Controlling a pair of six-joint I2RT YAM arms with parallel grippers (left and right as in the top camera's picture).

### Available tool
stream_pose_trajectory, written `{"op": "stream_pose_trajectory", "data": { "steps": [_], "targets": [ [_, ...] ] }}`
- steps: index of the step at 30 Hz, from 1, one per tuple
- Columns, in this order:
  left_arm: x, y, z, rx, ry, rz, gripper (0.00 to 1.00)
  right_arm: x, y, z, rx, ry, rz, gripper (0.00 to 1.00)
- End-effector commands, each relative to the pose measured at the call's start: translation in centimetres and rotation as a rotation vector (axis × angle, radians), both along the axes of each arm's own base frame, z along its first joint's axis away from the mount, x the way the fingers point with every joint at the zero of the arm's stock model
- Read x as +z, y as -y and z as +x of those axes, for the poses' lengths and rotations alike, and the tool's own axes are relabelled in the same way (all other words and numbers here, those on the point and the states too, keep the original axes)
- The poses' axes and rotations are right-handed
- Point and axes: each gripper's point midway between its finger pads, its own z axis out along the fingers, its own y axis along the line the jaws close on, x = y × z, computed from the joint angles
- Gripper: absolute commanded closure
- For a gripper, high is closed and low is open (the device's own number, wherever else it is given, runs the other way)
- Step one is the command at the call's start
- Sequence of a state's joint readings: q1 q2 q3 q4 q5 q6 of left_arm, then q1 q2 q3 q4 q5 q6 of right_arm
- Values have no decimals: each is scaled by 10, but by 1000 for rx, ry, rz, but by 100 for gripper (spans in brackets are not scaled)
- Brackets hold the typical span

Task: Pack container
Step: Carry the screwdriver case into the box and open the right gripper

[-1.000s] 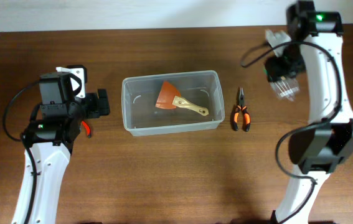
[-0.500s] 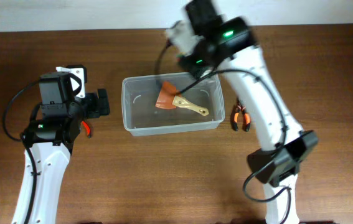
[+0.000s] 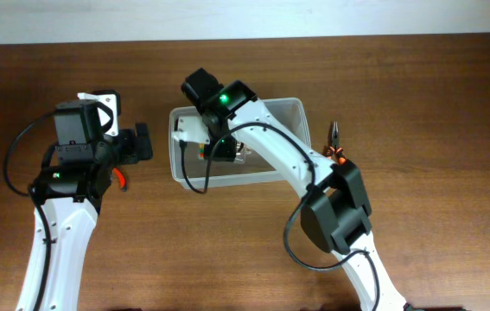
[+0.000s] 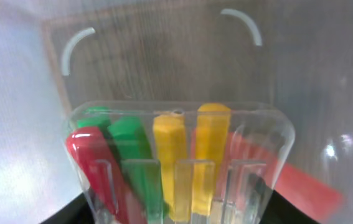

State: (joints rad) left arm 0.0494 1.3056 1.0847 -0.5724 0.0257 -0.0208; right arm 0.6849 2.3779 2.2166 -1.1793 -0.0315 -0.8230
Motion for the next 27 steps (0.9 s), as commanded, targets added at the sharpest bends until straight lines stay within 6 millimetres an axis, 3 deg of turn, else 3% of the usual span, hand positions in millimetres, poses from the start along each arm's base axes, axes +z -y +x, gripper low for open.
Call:
{"op": "stream_pose_trajectory", "data": {
  "steps": [1,6,10,12,13,17,20,22,23,27],
  "targets": [
    [5,-4,4,17,12,-1,1,-2,-6,5,102,37,14,36],
    [5,-4,4,17,12,-1,1,22,-10,28,10,138,36,21],
    [5,-4,4,17,12,-1,1,67,9,55,-169,281,1,18],
    [5,-4,4,17,12,-1,1,99,30,70,-301,370,-17,14],
    [5,-4,4,17,12,-1,1,126,49,78,-399,413,-5,9],
    [5,-4,4,17,11,-1,1,168,107,87,-632,419,45,6],
    [5,-4,4,17,11,-1,1,179,162,94,-895,389,87,3],
    [5,-4,4,17,11,-1,1,172,205,94,-1081,304,114,3],
    [5,-4,4,17,11,-1,1,161,231,91,-1198,205,143,9],
    [5,-4,4,17,11,-1,1,132,273,82,-1425,-39,216,21]
  ]
}}
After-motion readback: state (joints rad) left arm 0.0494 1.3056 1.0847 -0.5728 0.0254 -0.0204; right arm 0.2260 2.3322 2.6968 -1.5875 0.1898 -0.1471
